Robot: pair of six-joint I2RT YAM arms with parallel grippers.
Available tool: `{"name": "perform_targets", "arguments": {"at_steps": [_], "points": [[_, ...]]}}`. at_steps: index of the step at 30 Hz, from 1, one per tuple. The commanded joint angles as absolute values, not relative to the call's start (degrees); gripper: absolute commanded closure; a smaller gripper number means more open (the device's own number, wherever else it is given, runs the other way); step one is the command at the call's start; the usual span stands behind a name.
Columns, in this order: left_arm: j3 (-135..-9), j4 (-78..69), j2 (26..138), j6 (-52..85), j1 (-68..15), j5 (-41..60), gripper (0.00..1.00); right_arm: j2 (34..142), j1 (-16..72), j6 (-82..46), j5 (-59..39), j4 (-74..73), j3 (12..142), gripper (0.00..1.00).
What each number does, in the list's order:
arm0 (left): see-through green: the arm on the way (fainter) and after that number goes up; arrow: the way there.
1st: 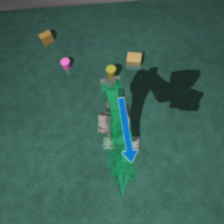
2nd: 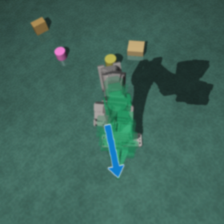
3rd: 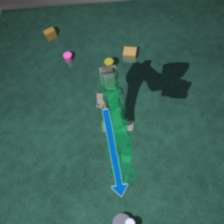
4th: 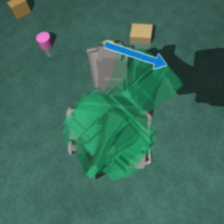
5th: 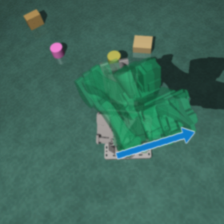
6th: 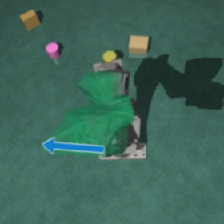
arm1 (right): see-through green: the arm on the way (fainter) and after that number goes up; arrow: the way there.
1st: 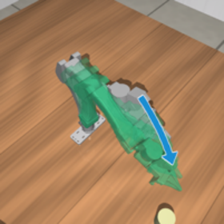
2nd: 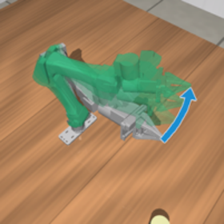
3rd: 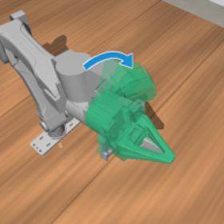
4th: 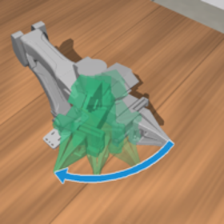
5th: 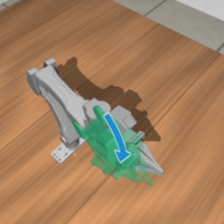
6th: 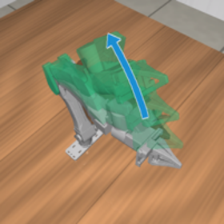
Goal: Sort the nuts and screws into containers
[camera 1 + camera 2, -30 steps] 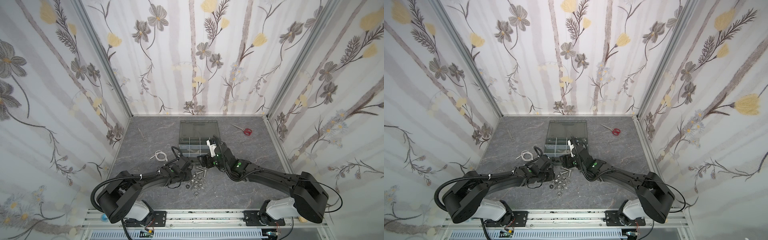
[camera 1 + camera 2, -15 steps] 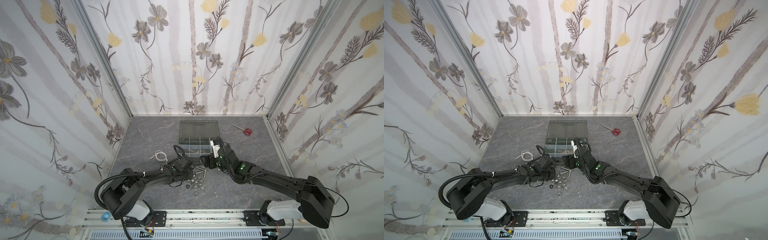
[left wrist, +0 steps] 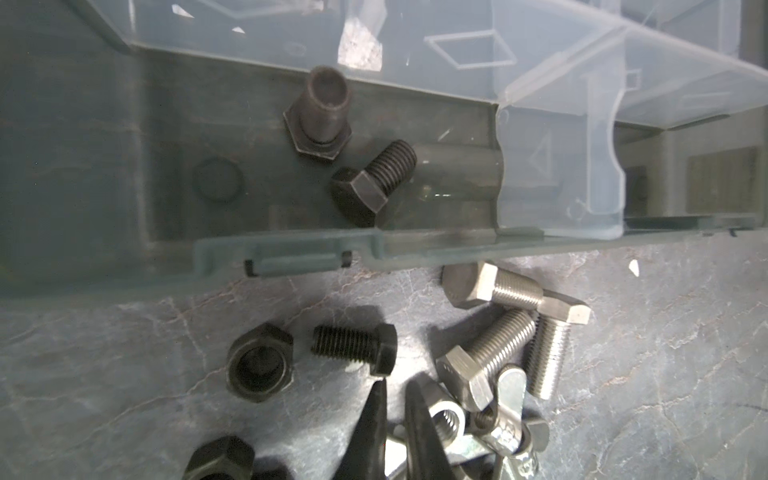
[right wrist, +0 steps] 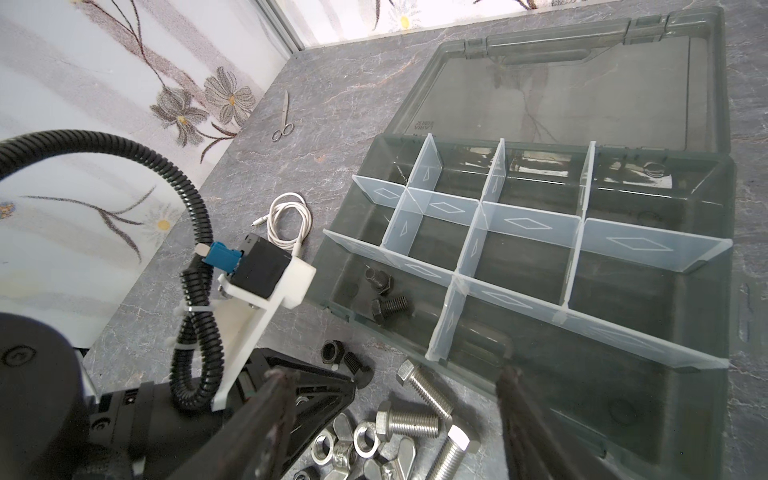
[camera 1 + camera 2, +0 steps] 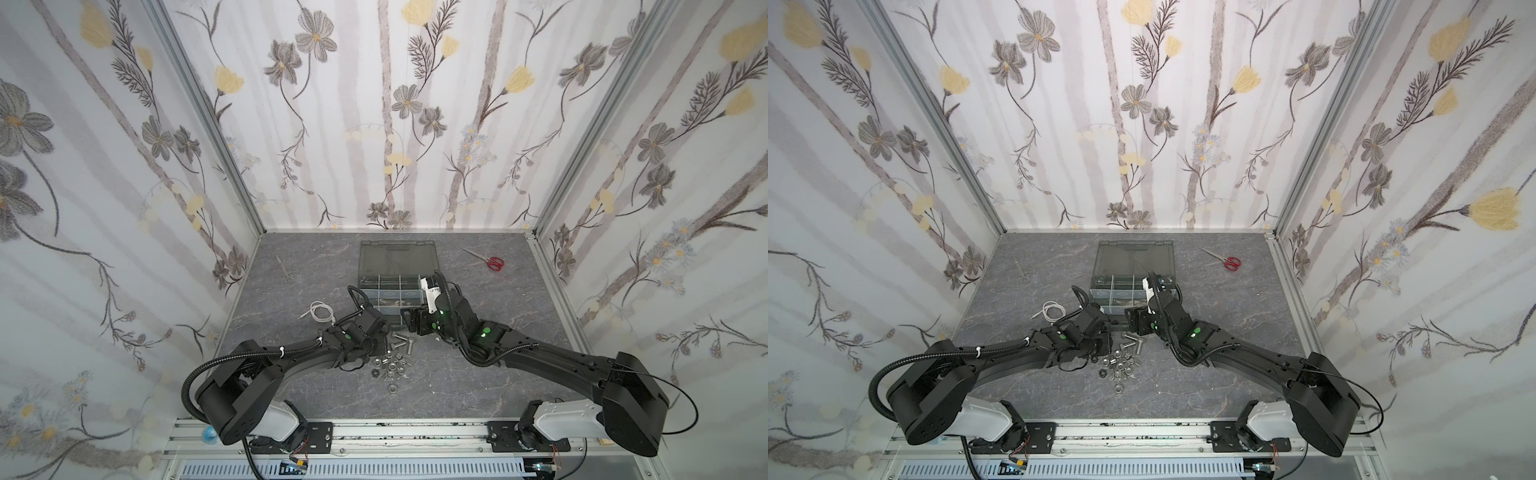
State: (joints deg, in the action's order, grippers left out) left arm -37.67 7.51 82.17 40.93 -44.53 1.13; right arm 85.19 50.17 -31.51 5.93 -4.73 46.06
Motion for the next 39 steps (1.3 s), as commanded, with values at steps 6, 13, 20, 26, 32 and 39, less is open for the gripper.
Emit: {"name": "perform_targets", "arguments": {"at_steps": [6,13,20,26,32,39], "points": [[-37.5,7.6,80.9,40.4,-44.6,-0.3,0.77,85.3,50.2,-32.2,6.5,-3.4,47.4,0.24],[-38.8,7.6,82.8,39.4,-44.6,-2.4,0.61,85.2,50.2,-32.2,6.3,-2.8,47.5,0.24],[-38.7,7.6,84.4,38.7,-44.6,-3.7,0.48,84.9,50.2,-32.5,6.4,-2.3,47.6,0.24],[-38.8,7.6,85.4,37.9,-44.6,-4.8,0.47,85.3,50.3,-33.1,6.2,-2.5,47.5,0.23],[-39.4,7.6,86.5,36.9,-44.6,-5.4,0.48,85.6,50.3,-33.2,6.1,-2.7,47.5,0.24],[-39.7,7.6,87.8,36.2,-44.6,-5.6,0.49,85.9,50.3,-33.6,5.9,-2.9,47.5,0.24]]}}
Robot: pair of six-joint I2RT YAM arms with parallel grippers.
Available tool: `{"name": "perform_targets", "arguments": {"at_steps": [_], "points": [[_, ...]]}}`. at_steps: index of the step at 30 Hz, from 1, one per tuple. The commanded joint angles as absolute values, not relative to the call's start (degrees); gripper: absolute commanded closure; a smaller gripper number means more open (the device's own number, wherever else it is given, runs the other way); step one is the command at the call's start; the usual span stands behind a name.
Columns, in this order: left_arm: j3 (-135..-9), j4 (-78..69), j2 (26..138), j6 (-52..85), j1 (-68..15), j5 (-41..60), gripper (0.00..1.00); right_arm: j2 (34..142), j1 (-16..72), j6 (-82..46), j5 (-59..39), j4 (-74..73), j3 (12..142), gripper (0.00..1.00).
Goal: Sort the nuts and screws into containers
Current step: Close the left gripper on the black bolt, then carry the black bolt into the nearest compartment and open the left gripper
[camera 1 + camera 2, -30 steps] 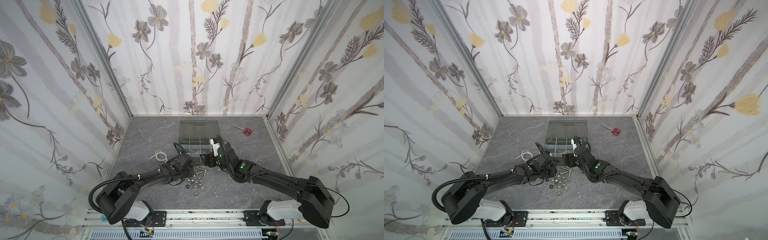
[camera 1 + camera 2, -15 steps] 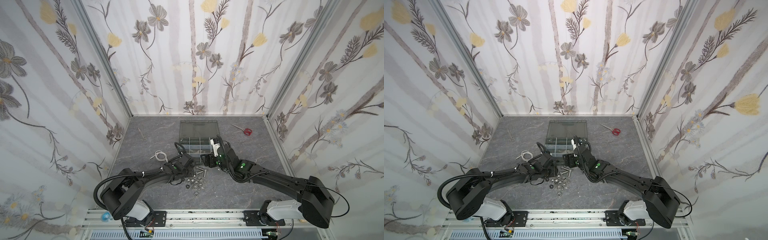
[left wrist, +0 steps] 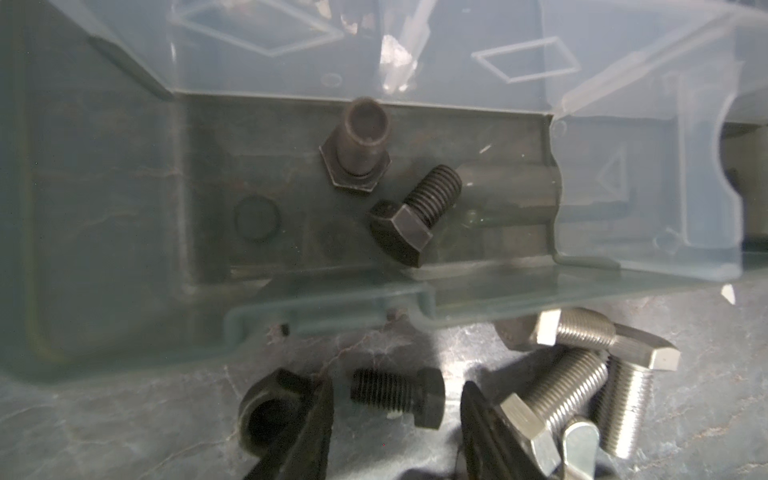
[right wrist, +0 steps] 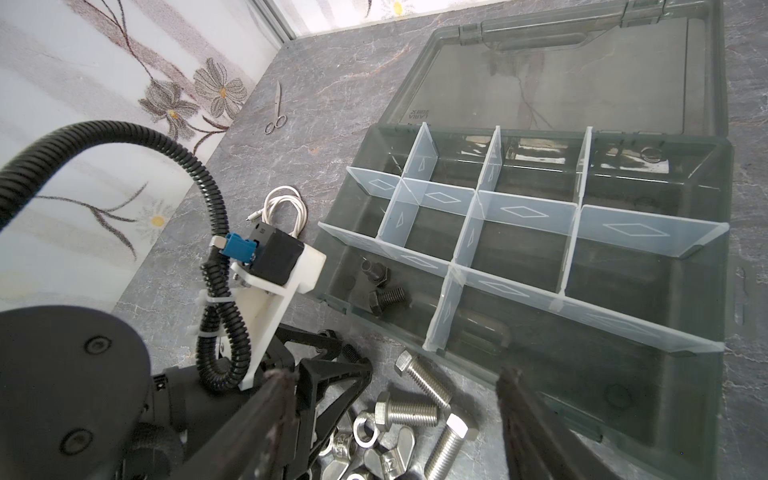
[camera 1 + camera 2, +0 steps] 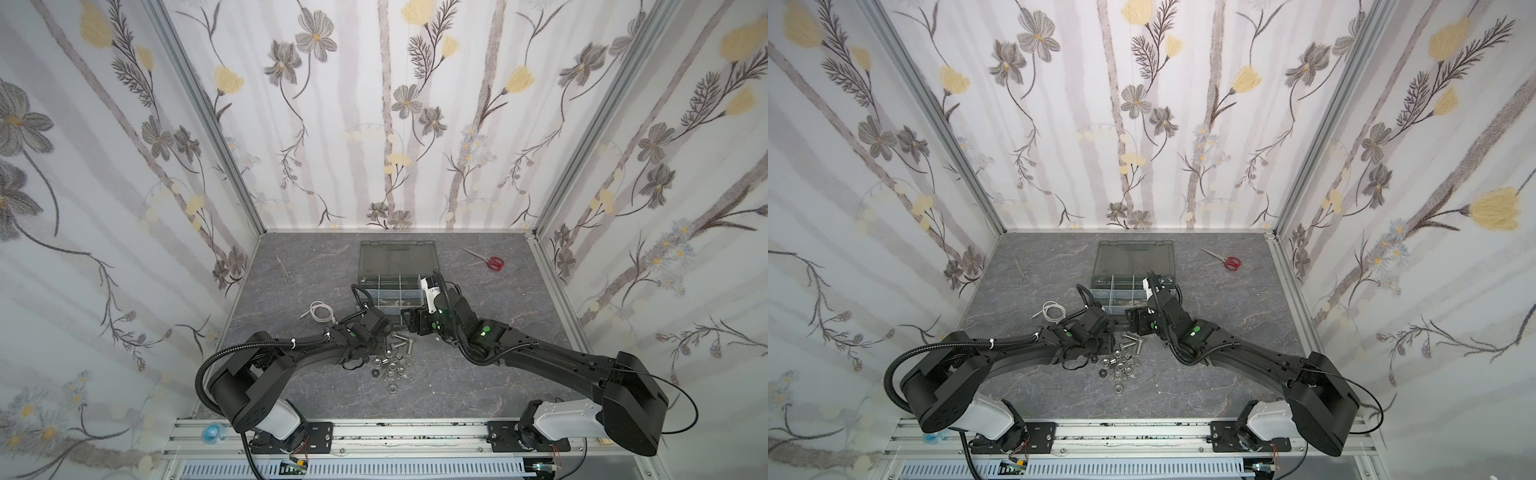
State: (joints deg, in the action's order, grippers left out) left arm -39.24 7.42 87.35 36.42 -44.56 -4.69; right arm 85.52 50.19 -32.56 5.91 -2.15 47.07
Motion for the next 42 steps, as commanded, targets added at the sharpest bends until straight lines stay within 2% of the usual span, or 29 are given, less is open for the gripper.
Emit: {"name": "perform_targets", "arguments": {"at_steps": [1,5,20,35,42], "points": [[-39.7,7.6,88.0,36.0,-44.6,-5.6,0.50,86.0,50.2,-33.6,5.9,-2.9,47.4,0.24],[-39.7,7.6,88.2,35.8,-44.6,-5.6,0.57,86.0,50.3,-33.6,5.9,-3.1,47.3,0.23],[-39.6,7.6,88.5,35.4,-44.6,-4.8,0.70,86.0,50.3,-33.8,5.8,-3.5,46.9,0.24],[-41.8,7.6,79.1,35.1,-44.5,-1.3,0.74,83.9,50.2,-33.6,7.0,-2.8,46.5,0.24],[-46.5,7.6,80.0,33.1,-43.7,-3.0,0.74,81.5,49.9,-33.7,8.5,-2.6,45.2,0.23]]}}
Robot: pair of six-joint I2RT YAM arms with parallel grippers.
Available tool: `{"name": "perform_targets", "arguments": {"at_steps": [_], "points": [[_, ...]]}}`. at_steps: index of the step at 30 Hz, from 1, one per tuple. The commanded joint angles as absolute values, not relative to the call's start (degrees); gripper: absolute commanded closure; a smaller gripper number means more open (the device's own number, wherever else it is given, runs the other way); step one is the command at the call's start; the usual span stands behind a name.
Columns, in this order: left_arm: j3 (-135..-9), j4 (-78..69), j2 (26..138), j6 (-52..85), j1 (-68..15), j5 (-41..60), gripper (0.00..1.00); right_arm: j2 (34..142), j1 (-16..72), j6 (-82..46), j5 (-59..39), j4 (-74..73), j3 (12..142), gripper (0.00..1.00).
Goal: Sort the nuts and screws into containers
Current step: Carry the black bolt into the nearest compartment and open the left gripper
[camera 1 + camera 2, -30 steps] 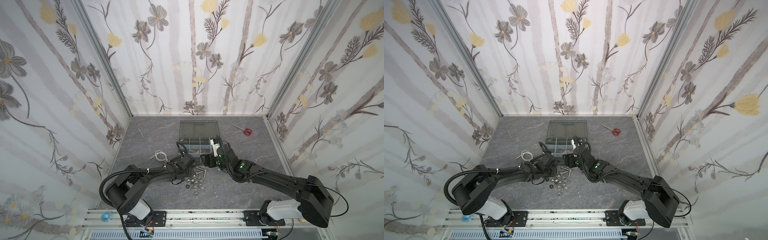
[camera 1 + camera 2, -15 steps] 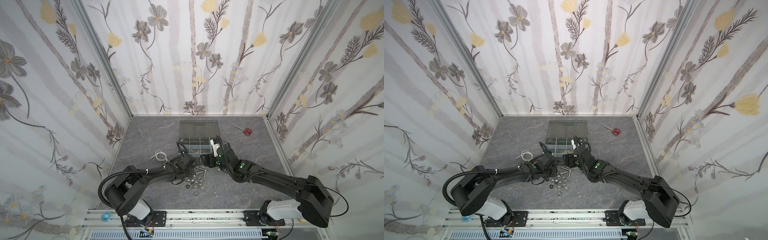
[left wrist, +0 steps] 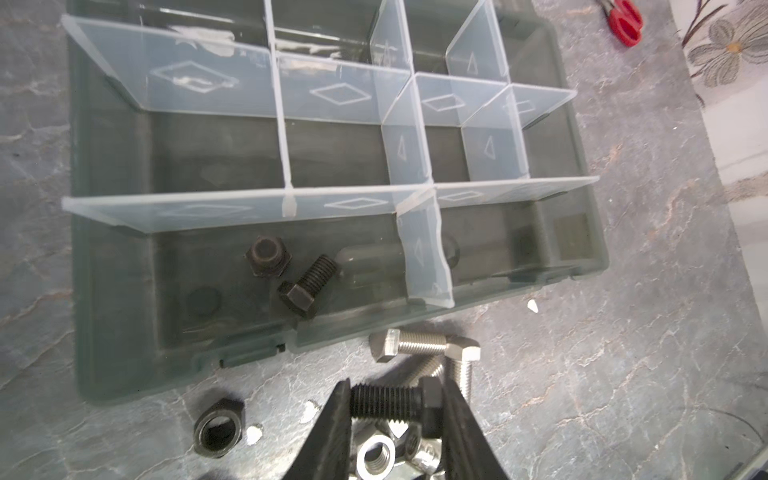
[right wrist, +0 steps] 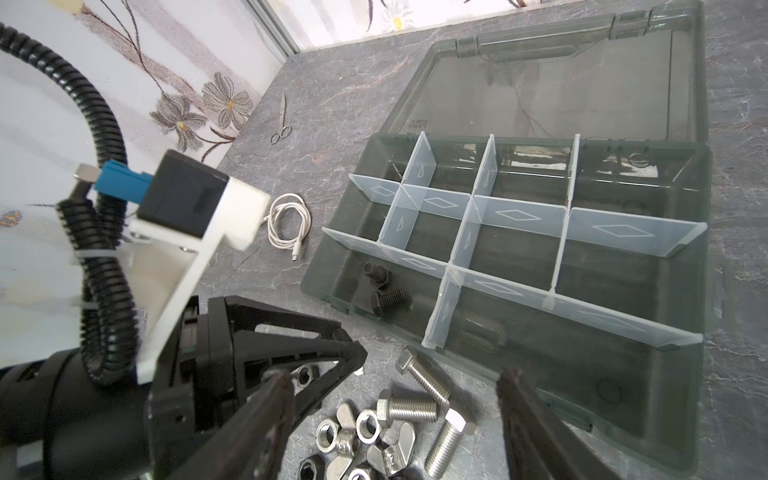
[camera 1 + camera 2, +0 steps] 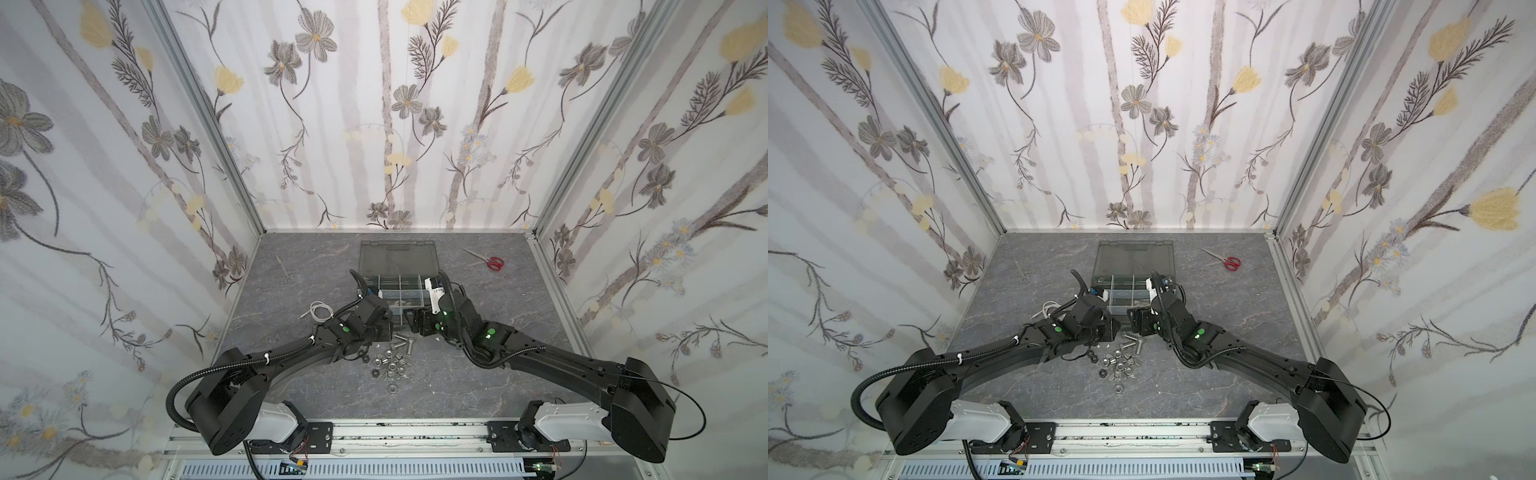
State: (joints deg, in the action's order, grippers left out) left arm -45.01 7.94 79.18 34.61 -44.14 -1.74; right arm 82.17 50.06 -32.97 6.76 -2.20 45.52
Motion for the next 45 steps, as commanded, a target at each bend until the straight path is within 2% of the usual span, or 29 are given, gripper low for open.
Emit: {"name": "perform_targets", "arguments": {"at_steps": [1,14,26,28,30,32,38,45], "points": [[-47.2,7.6,80.7,32.7,-43.5,-2.9,0.74,81.3,49.9,-33.8,8.5,-2.6,45.0,0.23],[-49.8,7.9,85.7,30.3,-40.5,-1.4,0.74,82.7,49.5,-31.1,8.7,-4.9,46.8,0.22],[-51.6,10.0,88.3,32.6,-39.1,-3.7,0.71,84.6,49.1,-28.6,3.5,-12.8,45.8,0.22],[-51.9,10.6,88.4,32.5,-39.1,-4.2,0.66,84.2,48.9,-28.7,3.1,-14.2,45.0,0.22],[-52.2,11.2,88.2,32.8,-39.1,-4.8,0.55,84.1,48.8,-29.0,2.6,-15.8,44.0,0.22],[-52.0,11.6,88.0,33.3,-38.8,-4.9,0.49,84.3,48.6,-29.0,2.0,-16.4,43.6,0.22],[-52.4,12.0,88.5,34.1,-38.6,-4.9,0.44,83.5,47.7,-29.7,1.6,-17.7,40.6,0.22],[-53.2,12.6,88.5,34.3,-38.6,-4.7,0.41,82.1,47.5,-30.2,1.5,-18.1,39.1,0.22]]}}
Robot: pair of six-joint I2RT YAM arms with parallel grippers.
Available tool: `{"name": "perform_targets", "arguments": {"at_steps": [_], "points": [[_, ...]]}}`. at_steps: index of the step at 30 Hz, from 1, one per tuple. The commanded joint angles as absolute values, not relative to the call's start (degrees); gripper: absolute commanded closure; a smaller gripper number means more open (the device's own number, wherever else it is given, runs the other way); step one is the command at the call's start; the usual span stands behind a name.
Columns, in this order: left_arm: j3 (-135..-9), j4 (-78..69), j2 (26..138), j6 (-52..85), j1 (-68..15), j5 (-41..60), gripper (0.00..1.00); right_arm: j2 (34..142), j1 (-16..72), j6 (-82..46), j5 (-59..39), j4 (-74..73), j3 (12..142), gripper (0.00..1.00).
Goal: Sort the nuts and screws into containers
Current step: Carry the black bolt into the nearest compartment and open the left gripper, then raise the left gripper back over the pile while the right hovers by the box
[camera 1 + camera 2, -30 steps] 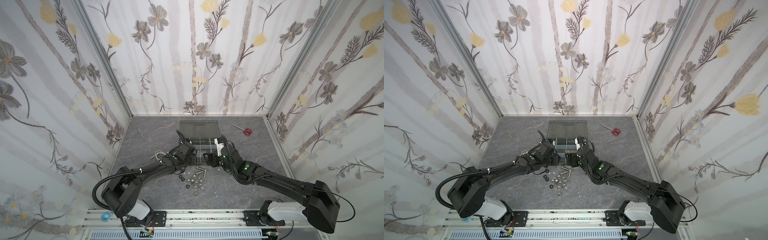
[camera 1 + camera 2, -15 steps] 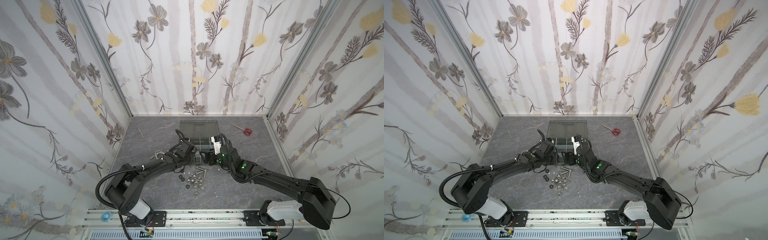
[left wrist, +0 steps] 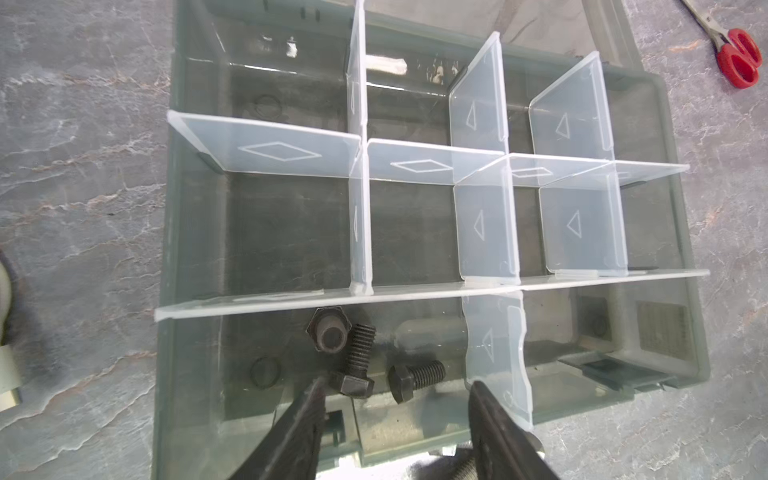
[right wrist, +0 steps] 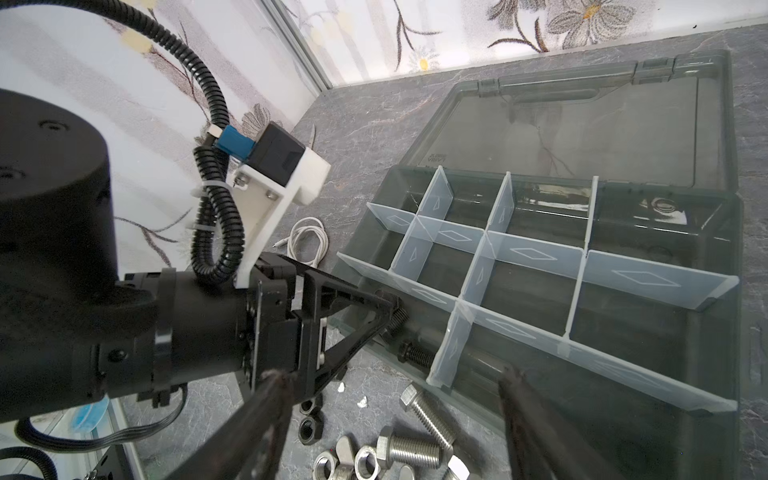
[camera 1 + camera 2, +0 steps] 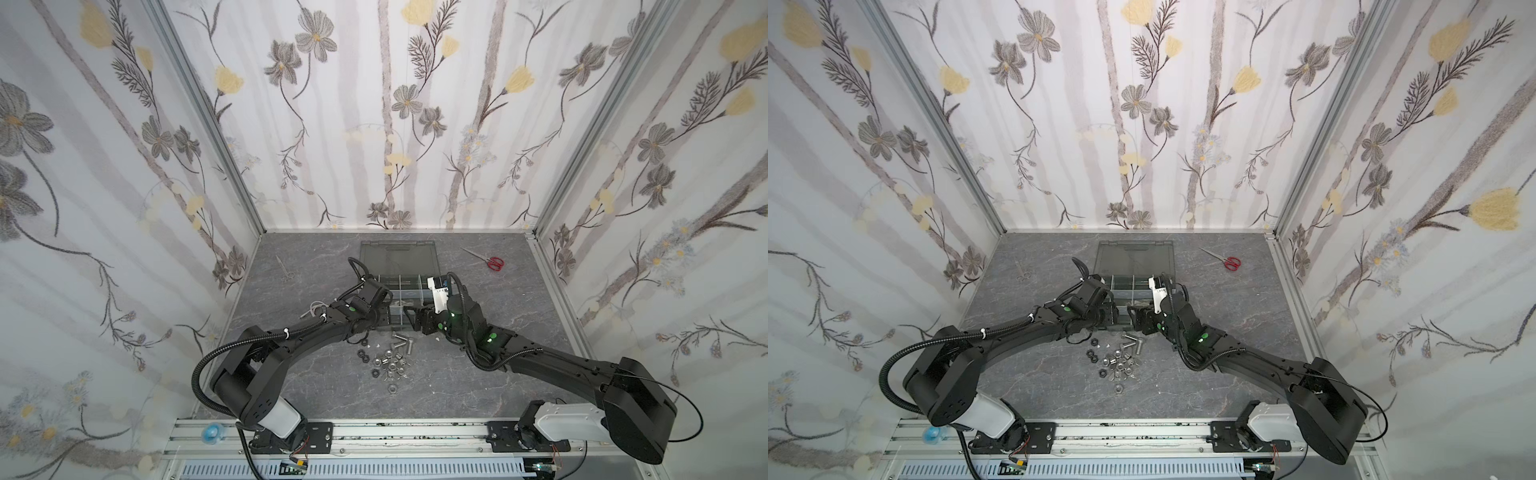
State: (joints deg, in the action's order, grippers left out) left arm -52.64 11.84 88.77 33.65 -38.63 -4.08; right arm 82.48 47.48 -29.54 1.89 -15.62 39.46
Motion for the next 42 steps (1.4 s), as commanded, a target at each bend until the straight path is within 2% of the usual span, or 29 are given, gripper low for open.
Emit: {"name": "perform_targets", "arguments": {"at_steps": [1,19,42], "points": [[-53.2,12.6,88.3,34.3,-38.6,-4.8,0.41,82.0,47.4,-30.2,1.4,-18.1,39.0,0.22],[-51.7,13.3,85.6,34.2,-38.7,-4.6,0.40,79.6,45.6,-31.3,1.6,-17.0,37.5,0.22],[-40.1,13.7,72.3,33.6,-40.0,-7.6,0.39,73.4,45.7,-35.2,3.5,-4.5,35.5,0.24]]}}
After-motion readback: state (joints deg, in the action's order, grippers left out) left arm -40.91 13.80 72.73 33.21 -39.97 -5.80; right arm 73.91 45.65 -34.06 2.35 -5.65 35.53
